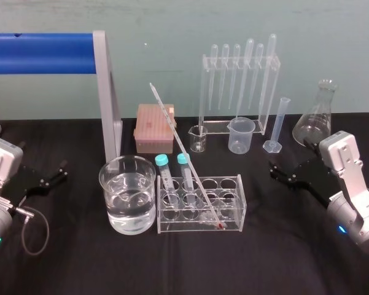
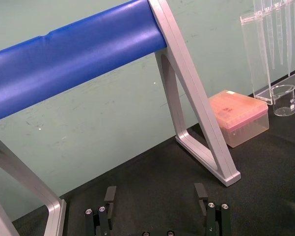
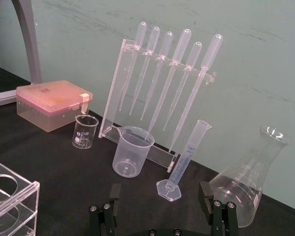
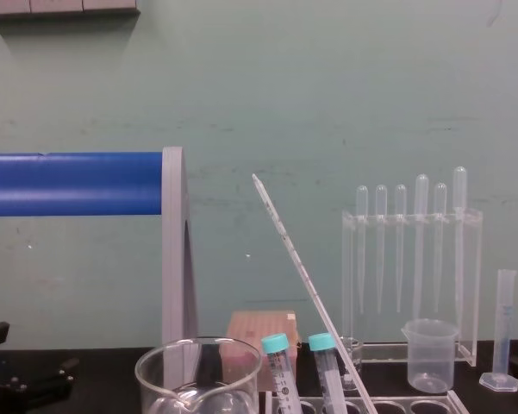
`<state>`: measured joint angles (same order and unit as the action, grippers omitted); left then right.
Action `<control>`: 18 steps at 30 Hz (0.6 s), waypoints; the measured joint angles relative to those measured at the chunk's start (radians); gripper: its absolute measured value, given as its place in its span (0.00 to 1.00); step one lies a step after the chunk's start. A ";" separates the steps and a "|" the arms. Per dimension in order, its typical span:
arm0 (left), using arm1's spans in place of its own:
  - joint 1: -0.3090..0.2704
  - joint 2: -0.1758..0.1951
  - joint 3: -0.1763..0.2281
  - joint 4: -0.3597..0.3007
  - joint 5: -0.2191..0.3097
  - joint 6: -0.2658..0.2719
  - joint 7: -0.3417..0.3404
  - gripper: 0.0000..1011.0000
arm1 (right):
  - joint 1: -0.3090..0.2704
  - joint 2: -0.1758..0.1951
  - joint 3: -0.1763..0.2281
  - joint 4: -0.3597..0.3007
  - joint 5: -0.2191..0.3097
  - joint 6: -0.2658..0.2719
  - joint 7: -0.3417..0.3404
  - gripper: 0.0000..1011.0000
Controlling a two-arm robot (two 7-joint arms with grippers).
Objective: Hold the thermometer with one hand and immerse one end into the beaker, then reinsert it into the test tube rack.
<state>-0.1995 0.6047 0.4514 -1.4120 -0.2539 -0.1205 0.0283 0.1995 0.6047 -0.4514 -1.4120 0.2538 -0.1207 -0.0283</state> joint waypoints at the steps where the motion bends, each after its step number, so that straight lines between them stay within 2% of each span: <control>1: 0.000 0.000 0.000 0.000 0.000 0.000 0.000 1.00 | 0.000 0.000 0.000 0.000 0.000 0.000 0.000 0.99; 18: 0.000 0.000 0.000 0.000 0.000 0.000 0.000 1.00 | 0.000 0.000 0.000 0.000 0.000 0.000 0.000 0.99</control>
<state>-0.1995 0.6047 0.4514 -1.4120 -0.2539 -0.1205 0.0283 0.1995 0.6047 -0.4514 -1.4119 0.2539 -0.1206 -0.0283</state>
